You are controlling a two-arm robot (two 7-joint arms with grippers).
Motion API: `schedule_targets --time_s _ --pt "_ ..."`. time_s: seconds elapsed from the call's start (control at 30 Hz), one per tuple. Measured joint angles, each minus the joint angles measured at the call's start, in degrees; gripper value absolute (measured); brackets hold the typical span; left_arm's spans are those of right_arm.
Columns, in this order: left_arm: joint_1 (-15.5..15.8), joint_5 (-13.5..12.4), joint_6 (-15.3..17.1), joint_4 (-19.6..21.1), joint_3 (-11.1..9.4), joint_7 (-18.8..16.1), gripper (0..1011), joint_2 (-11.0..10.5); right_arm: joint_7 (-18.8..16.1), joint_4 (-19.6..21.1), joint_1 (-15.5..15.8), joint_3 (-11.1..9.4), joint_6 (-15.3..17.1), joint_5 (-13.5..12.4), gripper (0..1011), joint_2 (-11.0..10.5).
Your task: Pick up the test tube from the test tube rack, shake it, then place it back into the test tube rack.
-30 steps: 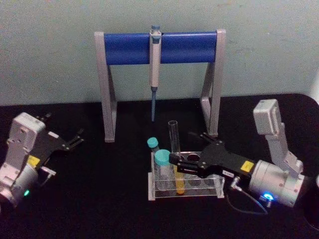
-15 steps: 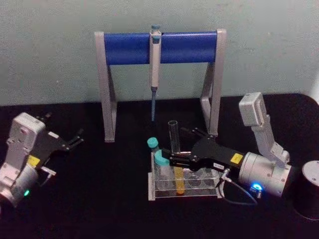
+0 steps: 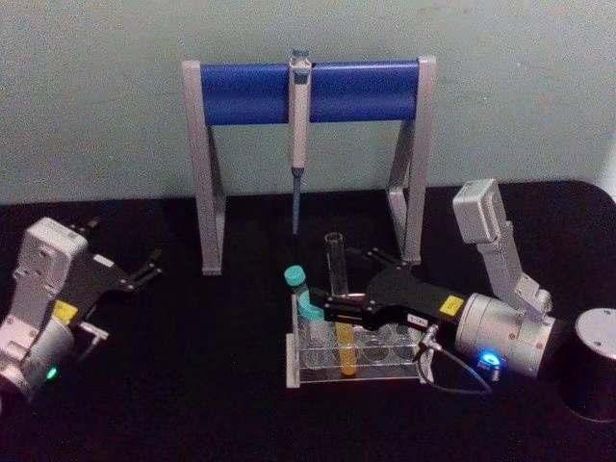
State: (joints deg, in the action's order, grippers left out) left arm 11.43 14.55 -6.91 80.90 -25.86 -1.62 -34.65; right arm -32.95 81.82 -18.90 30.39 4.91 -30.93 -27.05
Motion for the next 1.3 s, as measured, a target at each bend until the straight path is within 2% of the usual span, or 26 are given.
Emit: schedule_targets --time_s 0.4,0.53,0.73,0.77,0.87,0.93,0.97,1.03,1.07,1.17,1.2,1.3 --pt "0.0 0.0 0.0 0.0 0.0 0.0 1001 0.0 0.0 0.0 0.0 0.0 0.0 0.0 1000 0.0" --pt "0.0 0.0 0.0 0.0 0.0 0.0 1001 0.0 0.0 0.1 0.1 0.0 -0.1 0.0 942 0.0" --pt "0.0 0.0 0.0 0.0 0.0 0.0 1001 0.0 0.0 0.1 0.1 -0.1 -0.1 0.0 765 -0.1" --pt "0.0 0.0 0.0 0.0 0.0 0.0 1001 0.0 0.0 0.1 0.1 -0.1 -0.1 0.0 765 -0.1" --pt "0.0 0.0 0.0 0.0 0.0 0.0 1001 0.0 0.0 0.1 0.1 -0.1 -0.1 0.0 649 -0.1" --pt "0.0 0.0 0.0 0.0 0.0 0.0 1001 0.0 0.0 0.2 0.1 -0.1 -0.1 0.0 619 -0.1" --pt "0.0 0.0 0.0 0.0 0.0 0.0 1001 0.0 0.0 0.2 0.1 -0.1 -0.1 0.0 546 -0.1" --pt "0.0 0.0 0.0 0.0 0.0 0.0 1001 0.0 0.0 0.2 0.1 -0.1 -0.1 0.0 504 -0.1" --pt "0.0 0.0 0.0 0.0 0.0 0.0 1001 0.0 0.1 0.2 0.1 -0.1 -0.1 0.0 442 -0.1" --pt "0.0 0.0 0.0 0.0 0.0 0.0 1001 0.0 0.1 0.2 0.1 -0.1 -0.1 0.0 382 -0.1" --pt "0.0 0.0 0.0 0.0 0.0 0.0 1001 0.0 0.1 0.2 0.1 -0.1 -0.1 0.0 322 -0.1" --pt "0.0 0.0 0.0 0.0 0.0 0.0 1001 0.0 0.1 0.2 0.1 -0.1 -0.1 0.0 266 -0.1"
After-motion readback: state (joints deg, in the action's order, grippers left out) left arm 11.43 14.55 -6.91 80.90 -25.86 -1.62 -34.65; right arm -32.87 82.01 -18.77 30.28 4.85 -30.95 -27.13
